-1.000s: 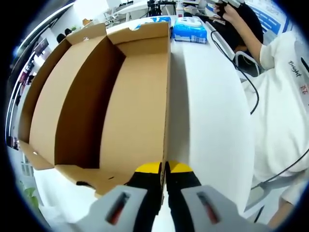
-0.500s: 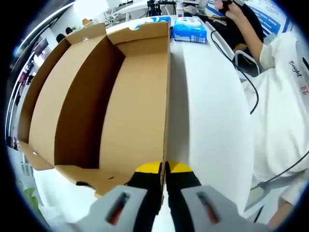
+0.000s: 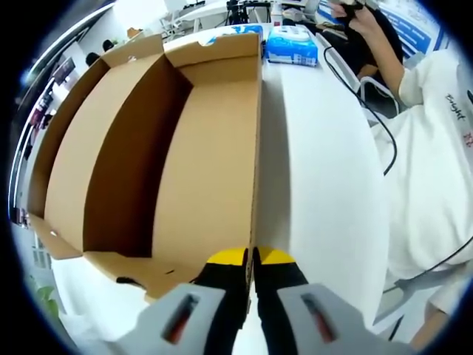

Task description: Operate the shoe box by opening the lid, removing the specified soft item, and placing it in the target area until the item is outside and the box remains undamaged.

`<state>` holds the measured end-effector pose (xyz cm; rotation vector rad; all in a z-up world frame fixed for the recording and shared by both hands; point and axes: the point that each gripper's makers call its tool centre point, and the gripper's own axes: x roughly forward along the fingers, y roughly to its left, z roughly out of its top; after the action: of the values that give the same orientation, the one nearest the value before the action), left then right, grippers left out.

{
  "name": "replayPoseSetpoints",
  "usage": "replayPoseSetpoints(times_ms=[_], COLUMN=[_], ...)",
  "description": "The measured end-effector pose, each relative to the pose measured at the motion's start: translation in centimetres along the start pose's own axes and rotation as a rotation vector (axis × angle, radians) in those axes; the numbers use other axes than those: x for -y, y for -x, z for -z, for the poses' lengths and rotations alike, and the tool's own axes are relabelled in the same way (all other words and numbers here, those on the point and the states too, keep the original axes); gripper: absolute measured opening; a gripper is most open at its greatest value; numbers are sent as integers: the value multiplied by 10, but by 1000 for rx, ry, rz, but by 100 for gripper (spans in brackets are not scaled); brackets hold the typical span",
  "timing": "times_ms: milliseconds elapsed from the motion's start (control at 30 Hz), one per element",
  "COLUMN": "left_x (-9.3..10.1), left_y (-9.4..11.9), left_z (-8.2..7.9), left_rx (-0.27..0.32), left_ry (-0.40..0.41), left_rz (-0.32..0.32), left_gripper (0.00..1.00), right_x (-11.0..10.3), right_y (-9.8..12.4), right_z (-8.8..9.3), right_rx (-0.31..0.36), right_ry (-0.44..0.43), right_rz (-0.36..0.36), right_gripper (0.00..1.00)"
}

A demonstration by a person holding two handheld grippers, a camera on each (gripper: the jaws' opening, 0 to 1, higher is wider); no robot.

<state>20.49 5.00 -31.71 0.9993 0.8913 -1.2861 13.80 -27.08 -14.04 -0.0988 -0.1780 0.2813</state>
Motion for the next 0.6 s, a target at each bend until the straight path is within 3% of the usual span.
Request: replayPoseSetpoints(times_ms=[100, 267, 400, 500, 533, 600], left_x=[0, 0, 0, 0, 0, 0], left_y=[0, 0, 0, 0, 0, 0], left_z=[0, 0, -1, -1, -1, -1], left_rx=[2, 4, 6, 5, 6, 6], left_ry=[-4, -12, -18, -22, -24, -26], left_rz=[-3, -1, 0, -1, -1, -1], left_gripper=[3, 3, 2, 2, 2, 2], right_x=[-9, -6, 3, 9, 13, 12], right_y=[-19, -54, -78, -99, -107, -128], right_z=[-9, -14, -11, -15, -14, -2], right_rx=[11, -28, -119, -124, -129, -185], right_ry=[-56, -50, 61, 186, 203, 190], right_rz=[-55, -32, 40, 107, 135, 114], right_gripper=[53, 50, 44, 39, 36, 33])
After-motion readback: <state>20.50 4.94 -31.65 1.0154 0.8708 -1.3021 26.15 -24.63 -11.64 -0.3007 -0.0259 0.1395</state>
